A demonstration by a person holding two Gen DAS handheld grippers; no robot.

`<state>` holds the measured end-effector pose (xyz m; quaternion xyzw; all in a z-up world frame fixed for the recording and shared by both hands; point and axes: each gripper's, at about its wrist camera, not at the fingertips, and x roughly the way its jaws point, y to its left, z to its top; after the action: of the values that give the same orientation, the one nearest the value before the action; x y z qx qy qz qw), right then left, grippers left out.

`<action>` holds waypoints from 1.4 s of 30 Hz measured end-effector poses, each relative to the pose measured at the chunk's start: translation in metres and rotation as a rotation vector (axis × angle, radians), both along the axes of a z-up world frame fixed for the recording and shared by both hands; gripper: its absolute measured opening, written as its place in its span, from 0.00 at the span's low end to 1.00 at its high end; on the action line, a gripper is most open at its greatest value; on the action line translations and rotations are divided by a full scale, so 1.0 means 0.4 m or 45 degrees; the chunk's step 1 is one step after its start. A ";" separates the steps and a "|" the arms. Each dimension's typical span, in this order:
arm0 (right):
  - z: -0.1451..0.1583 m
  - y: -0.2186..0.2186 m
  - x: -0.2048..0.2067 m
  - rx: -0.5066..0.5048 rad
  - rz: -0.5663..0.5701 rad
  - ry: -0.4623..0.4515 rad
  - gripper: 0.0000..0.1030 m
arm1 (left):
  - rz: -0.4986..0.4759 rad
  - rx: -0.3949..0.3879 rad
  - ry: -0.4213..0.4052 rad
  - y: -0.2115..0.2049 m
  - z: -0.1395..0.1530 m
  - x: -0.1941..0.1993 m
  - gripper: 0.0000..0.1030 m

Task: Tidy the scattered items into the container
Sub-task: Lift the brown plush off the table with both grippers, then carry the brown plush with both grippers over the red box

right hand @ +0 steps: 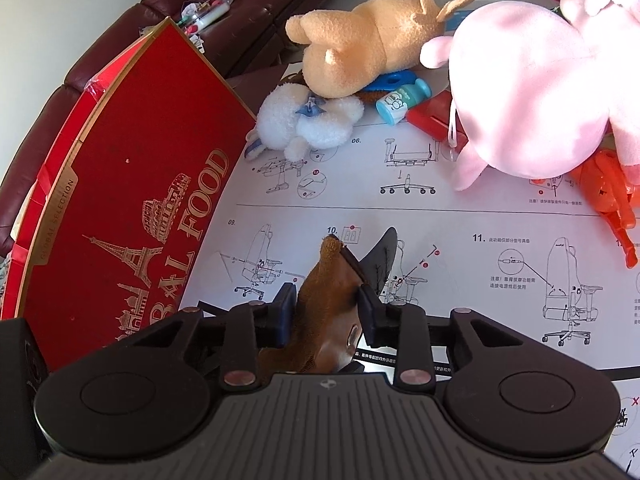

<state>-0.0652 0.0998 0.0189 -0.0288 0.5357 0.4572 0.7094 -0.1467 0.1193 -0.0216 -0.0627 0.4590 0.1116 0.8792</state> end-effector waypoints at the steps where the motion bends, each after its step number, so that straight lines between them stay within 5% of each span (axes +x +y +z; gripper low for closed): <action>1: -0.001 -0.001 0.001 -0.001 -0.001 0.002 0.36 | -0.001 0.001 0.001 0.000 -0.001 0.000 0.29; 25: 0.021 -0.014 -0.016 0.032 0.030 -0.065 0.36 | 0.007 0.073 -0.005 -0.023 0.025 0.000 0.26; 42: 0.150 -0.076 0.007 0.199 0.030 -0.169 0.36 | -0.028 0.208 -0.094 -0.055 0.157 0.036 0.26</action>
<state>-0.0624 0.0694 0.0789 -0.0099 0.4496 0.5031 0.7380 -0.1322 0.0974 0.0411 0.0102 0.4163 0.1365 0.8989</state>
